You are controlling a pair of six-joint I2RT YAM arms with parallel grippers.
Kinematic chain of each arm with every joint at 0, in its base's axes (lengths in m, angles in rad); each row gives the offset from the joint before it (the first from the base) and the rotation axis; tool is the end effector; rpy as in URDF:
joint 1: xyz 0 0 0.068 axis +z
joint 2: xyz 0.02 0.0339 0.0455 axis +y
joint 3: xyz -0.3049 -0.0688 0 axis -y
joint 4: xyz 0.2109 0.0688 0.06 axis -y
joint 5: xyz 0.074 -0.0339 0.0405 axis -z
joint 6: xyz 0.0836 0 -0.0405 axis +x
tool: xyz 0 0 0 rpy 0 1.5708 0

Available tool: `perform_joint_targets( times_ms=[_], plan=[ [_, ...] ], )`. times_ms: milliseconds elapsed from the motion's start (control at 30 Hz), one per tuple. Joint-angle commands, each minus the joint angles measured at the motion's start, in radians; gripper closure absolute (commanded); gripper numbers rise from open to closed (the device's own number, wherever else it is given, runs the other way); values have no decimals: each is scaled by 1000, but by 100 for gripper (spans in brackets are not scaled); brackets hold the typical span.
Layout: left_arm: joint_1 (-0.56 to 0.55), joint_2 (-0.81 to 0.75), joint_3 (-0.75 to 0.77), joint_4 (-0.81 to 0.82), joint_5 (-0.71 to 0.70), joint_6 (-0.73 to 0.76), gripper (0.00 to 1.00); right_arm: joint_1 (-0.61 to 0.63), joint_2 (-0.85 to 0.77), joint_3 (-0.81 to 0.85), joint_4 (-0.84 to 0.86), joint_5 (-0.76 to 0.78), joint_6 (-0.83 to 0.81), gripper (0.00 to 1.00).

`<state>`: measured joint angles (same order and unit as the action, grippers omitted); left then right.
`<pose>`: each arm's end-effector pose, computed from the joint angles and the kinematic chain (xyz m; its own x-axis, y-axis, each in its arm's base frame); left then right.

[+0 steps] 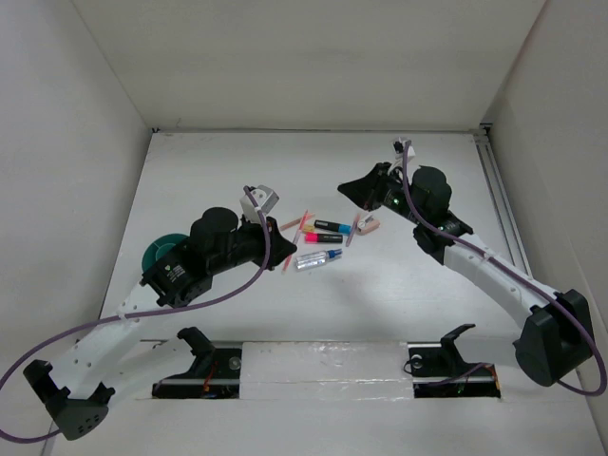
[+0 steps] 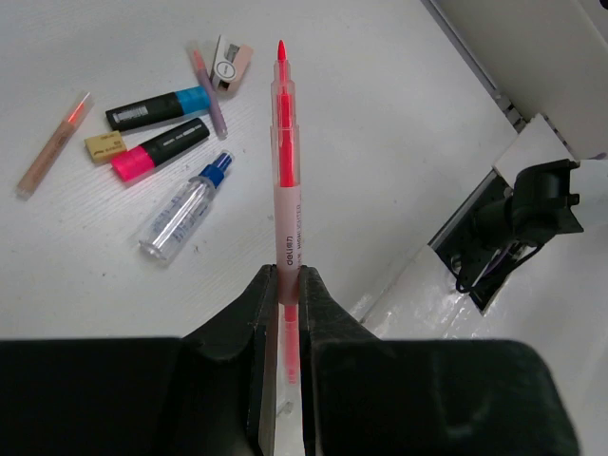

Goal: Sort the stationery into containers
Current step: Close the pen cap on the pen.

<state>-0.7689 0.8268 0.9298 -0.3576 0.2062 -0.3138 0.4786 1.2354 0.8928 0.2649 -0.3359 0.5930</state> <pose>0.1088 -0.1291 0.3800 -0.4262 -0.0080 -0.9046 0.7270 0.5921 -0.3478 0.2455 0.1584 0.3752 -0.4631 0.3541 -0.8125 -0.5640 0.5894 0.5784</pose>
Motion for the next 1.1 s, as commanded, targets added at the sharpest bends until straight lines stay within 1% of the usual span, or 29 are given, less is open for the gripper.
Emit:
perform_joint_targets(
  times_ms=[0,33,67,200,300,333,433,467,533,567,600,733,900,1067],
  plan=[
    [-3,-9,-6,69,64,35,100,23,-11,63,185,-130,-29,100],
    [-3,3,-6,69,64,35,100,23,1,72,200,-130,-29,100],
    [-3,3,-6,69,79,35,100,23,1,72,223,-130,5,100],
    [-3,23,-16,78,98,44,100,23,1,37,388,-130,103,100],
    [-3,23,-16,78,75,44,100,47,-28,-1,419,-77,148,100],
    [-3,23,-16,78,65,44,100,60,-42,-15,459,-57,169,100],
    [-3,-3,-16,89,45,44,100,136,-63,-87,546,62,191,100],
    [-3,-17,-16,89,45,44,100,155,-63,-107,565,137,191,100],
    [-3,-31,-25,100,45,35,100,196,-63,-158,608,191,217,100],
    [-3,-43,-25,100,45,35,100,209,-63,-176,656,216,231,100],
    [8,-43,-25,100,45,35,100,241,-63,-193,683,274,243,100],
    [17,-54,-25,100,45,25,100,307,-63,-258,773,411,243,100],
    [17,-42,-25,100,45,25,100,331,-21,-317,953,477,292,100],
    [17,-23,-25,91,45,25,100,331,13,-296,944,477,312,100]
  ],
)
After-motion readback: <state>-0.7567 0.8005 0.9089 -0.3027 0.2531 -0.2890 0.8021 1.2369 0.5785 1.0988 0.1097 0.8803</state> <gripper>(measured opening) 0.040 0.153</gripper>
